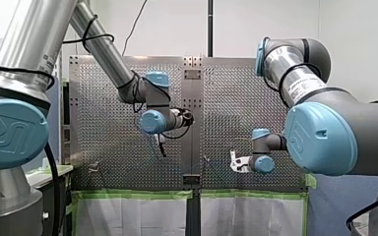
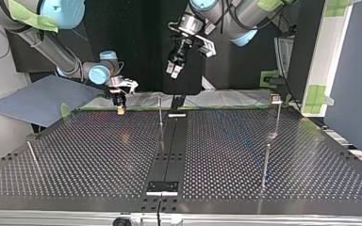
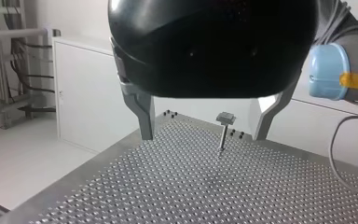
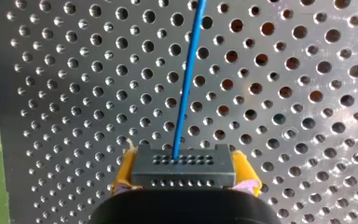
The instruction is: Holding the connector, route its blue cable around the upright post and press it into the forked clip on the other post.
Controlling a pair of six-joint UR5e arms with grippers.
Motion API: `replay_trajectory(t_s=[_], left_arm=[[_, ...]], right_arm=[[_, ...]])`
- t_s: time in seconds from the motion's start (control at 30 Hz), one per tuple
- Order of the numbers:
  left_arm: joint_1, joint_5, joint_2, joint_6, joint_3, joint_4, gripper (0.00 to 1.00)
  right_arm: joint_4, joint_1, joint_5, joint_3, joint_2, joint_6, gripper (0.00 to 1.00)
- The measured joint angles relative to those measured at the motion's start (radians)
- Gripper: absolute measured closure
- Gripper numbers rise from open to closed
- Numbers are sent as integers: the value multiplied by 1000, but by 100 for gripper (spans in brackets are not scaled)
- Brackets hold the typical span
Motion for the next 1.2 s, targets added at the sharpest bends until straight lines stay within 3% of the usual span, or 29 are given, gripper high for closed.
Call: replay_trajectory(t_s=[0.53,0.9,1.2], left_arm=[[-1,-1,132,4,-131,7,0],[-3,-25,223,3,-222,6,0],[-4,-26,286,7,-302,6,0]], right_arm=[[1,0,0,0,0,-1,85],[2,2,1,0,0,-2,85],[2,0,29,0,-1,-9,85]])
